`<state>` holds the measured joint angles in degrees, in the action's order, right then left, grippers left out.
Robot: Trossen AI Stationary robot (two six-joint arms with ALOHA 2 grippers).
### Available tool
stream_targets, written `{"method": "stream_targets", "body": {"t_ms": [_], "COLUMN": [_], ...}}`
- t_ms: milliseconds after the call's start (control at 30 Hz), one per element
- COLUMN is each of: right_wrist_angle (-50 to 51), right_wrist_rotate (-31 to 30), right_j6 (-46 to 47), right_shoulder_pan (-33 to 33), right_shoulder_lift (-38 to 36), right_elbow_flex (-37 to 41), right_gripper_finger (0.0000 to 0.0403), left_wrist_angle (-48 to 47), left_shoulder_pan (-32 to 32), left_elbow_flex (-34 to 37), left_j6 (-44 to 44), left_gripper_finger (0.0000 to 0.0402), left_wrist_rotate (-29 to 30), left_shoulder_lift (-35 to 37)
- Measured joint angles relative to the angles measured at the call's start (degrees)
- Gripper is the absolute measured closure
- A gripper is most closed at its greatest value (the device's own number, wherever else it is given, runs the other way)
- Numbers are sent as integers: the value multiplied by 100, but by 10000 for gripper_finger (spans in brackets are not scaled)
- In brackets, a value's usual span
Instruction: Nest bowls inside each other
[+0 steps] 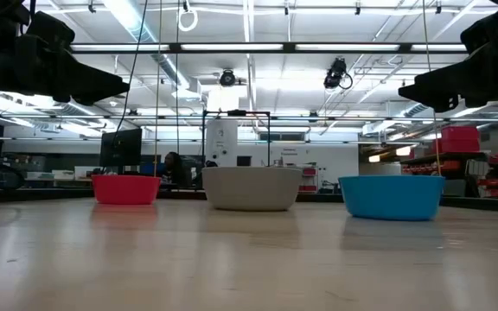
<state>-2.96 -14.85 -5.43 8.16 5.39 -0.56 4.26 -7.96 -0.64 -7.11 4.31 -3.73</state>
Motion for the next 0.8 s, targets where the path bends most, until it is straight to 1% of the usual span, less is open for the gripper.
{"method": "stream_targets", "body": {"t_ms": [467, 800], "right_wrist_angle": [-2, 0], "right_wrist_rotate": [0, 0], "right_j6": [0, 2], "right_shoulder_pan": [0, 0], "right_shoulder_lift": [0, 0], "right_elbow_flex": [-1, -2], "right_gripper_finger": [166, 176], "left_wrist_angle": [1, 1], "left_shoulder_pan": [2, 2], "left_elbow_flex": [0, 0], "left_j6": [0, 0], "left_gripper_finger": [195, 195], "left_wrist_rotate": [0, -1], "left_shoulder_lift": [-1, 0]}}
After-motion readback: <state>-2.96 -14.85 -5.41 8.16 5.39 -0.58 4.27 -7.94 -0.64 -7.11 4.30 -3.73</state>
